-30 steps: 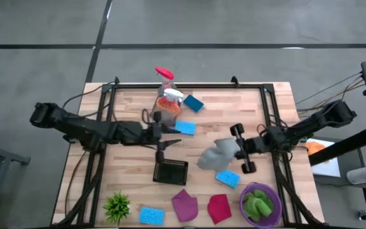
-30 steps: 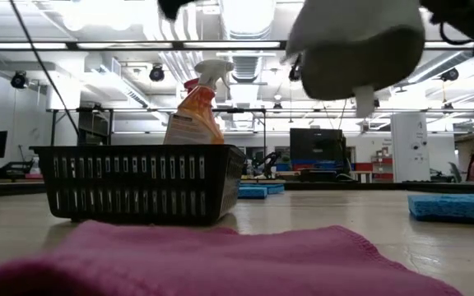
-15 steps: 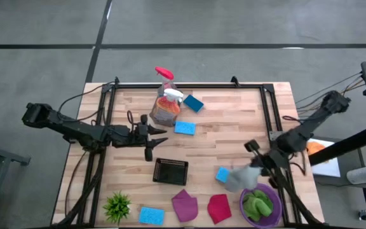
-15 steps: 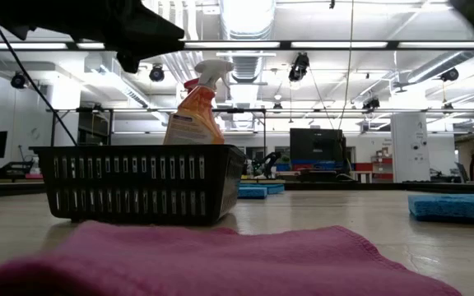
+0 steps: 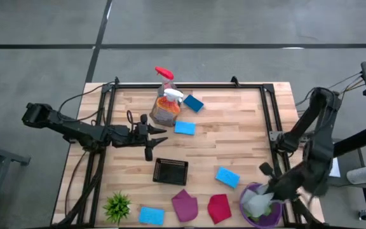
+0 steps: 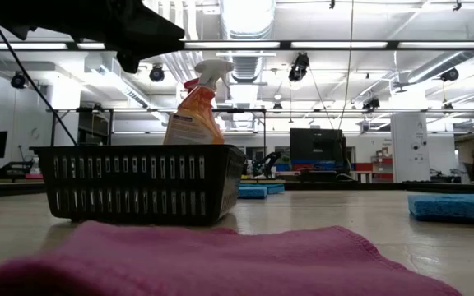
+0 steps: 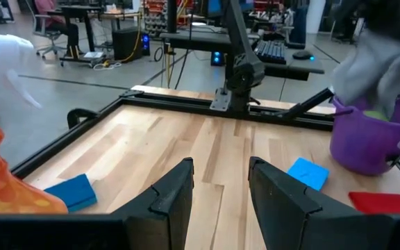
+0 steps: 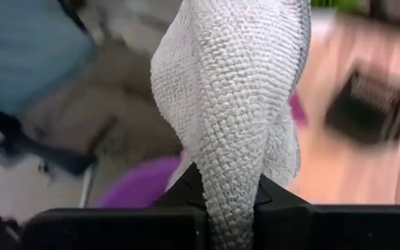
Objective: Pick & Place Kitchen Items
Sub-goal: Put the gray towel into the violet bucket
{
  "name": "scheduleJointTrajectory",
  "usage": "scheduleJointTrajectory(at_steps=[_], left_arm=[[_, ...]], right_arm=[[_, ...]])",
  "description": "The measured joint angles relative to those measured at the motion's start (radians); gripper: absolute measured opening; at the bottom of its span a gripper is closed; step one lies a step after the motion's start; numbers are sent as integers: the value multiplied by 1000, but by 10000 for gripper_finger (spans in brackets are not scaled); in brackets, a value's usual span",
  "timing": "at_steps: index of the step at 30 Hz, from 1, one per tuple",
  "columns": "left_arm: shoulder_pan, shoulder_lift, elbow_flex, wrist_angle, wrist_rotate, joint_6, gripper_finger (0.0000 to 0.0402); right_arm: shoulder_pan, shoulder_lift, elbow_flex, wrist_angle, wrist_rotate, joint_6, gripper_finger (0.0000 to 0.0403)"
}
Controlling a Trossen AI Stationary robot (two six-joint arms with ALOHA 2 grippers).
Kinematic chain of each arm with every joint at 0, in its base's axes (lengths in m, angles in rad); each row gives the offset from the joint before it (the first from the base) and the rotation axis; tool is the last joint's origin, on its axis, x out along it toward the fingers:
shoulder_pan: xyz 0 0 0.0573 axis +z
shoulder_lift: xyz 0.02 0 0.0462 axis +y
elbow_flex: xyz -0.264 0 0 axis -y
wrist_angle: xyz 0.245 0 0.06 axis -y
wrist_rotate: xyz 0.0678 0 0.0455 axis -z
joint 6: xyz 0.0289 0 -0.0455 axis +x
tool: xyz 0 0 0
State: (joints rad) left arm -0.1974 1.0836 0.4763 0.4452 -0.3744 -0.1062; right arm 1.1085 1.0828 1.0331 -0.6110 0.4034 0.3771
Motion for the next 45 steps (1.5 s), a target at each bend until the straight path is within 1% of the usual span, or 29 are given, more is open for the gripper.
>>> scheduleJointTrajectory(at_steps=[3,7,13,18,23,29,34,36,38,45], left_arm=[[0,0,0,0,0,-4,145],[0,0,0,0,0,-22,145],[-1,0,0,0,0,-26,145],[-1,0,0,0,0,-26,145],[-1,0,0,0,0,-25,145],[-1,0,0,0,-3,-23,145],[-1,0,0,0,-3,-23,145],[-1,0,0,0,-3,-23,145],[-1,0,0,0,-3,-23,145],[-1,0,0,-1,-3,-23,145]], right_arm=[[16,81,19,-105,-10,128,18],[33,170,46,-212,-79,273,18],[42,281,111,-335,-195,406,18],[39,373,150,-409,-270,424,18],[25,455,145,-417,-334,430,18],[6,522,164,-441,-345,463,18],[-18,549,219,-551,-346,512,24],[-22,556,244,-594,-345,518,44],[-23,563,264,-614,-342,518,79],[-24,555,284,-616,-336,532,225]])
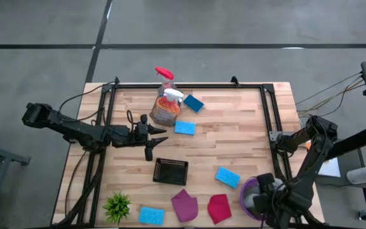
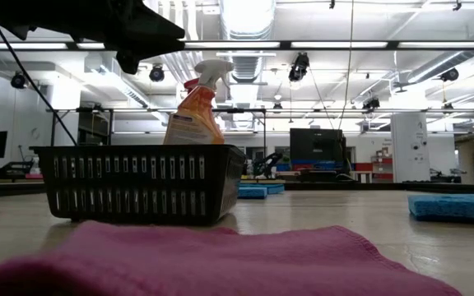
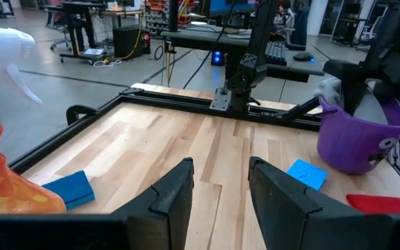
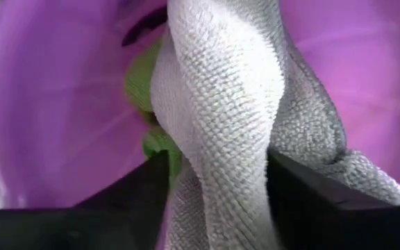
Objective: Pick & Place Kitchen Items
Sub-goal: Put the gray towel into the violet bucket, then put the red towel into the violet bucket
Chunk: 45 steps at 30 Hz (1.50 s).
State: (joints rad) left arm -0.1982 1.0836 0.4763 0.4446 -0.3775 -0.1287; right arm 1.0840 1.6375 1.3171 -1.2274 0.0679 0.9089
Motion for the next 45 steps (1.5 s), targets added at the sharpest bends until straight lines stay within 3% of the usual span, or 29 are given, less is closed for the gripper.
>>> scheduleJointTrajectory(at_steps=[6,12,15,21,25,28,35,45], left_arm=[[0,0,0,0,0,0,145],[0,0,0,0,0,0,145],[0,0,0,0,0,0,145],[0,0,0,0,0,0,145],[0,0,0,0,0,0,145],[0,0,0,0,0,0,145],[0,0,0,0,-5,0,145],[1,0,0,0,-26,0,145]], right_arm=[[0,-4,45,-6,2,16,310],[0,-4,133,-34,44,15,330],[6,-4,182,-39,136,-19,330],[36,-10,234,45,442,-190,330],[26,-14,223,136,513,-312,329],[-2,-1,208,202,506,-381,329],[-84,76,172,413,339,-545,329],[-187,232,165,500,179,-635,329]])
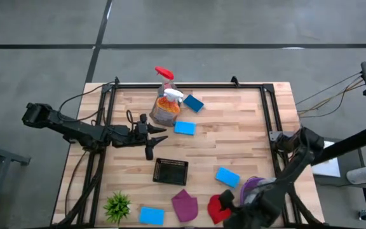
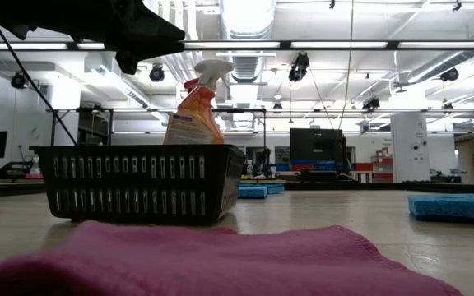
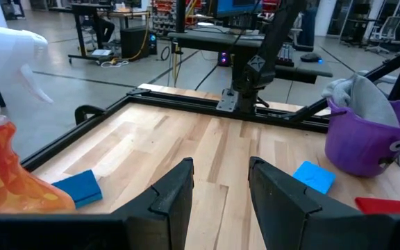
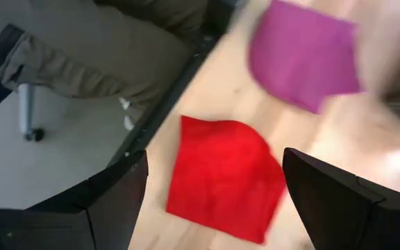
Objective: Pick & Place Kitchen Items
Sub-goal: Put the red towel into the violet bucket
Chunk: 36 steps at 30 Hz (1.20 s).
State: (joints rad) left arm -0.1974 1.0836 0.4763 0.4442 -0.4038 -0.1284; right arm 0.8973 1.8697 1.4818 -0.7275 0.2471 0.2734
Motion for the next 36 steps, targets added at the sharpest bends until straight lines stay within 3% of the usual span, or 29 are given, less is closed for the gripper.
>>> scheduleJointTrajectory(at_steps=[4,17,28,32,36], left_arm=[[0,0,0,0,0,8,145],[0,0,0,0,-1,19,145],[0,0,0,0,-16,19,145],[0,0,0,0,-16,19,145],[0,0,0,0,-16,19,145]], right_arm=[[-37,54,4,35,-85,-32,329],[-120,196,9,61,-220,-71,329],[-125,240,5,62,-171,-79,326],[-125,240,5,60,-161,-79,289],[-125,240,5,49,-161,-79,207]])
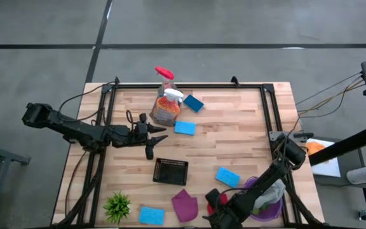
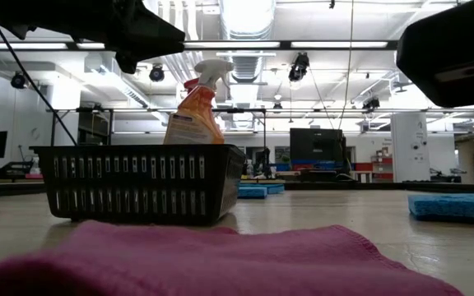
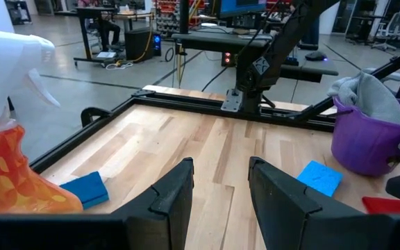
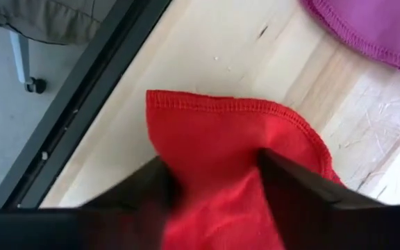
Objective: Pick & Place Kitchen Items
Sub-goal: Put the red towel into the violet bucket
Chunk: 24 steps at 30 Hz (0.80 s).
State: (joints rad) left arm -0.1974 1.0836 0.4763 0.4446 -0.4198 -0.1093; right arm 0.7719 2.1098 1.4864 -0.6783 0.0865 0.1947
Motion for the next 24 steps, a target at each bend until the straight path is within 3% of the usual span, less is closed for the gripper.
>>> scheduleJointTrajectory(at_steps=[6,7,13,18,24], left_arm=[[0,0,0,0,0,0,145],[0,0,0,0,0,0,145],[0,0,0,0,0,0,145],[0,0,0,0,0,4,145],[-1,0,0,0,0,4,145]], right_arm=[[0,0,7,-35,13,-17,43],[4,-1,8,-37,26,-25,32],[18,-59,17,-29,113,-85,19],[23,-164,13,37,121,-137,18],[38,-349,-102,359,42,-260,18]])
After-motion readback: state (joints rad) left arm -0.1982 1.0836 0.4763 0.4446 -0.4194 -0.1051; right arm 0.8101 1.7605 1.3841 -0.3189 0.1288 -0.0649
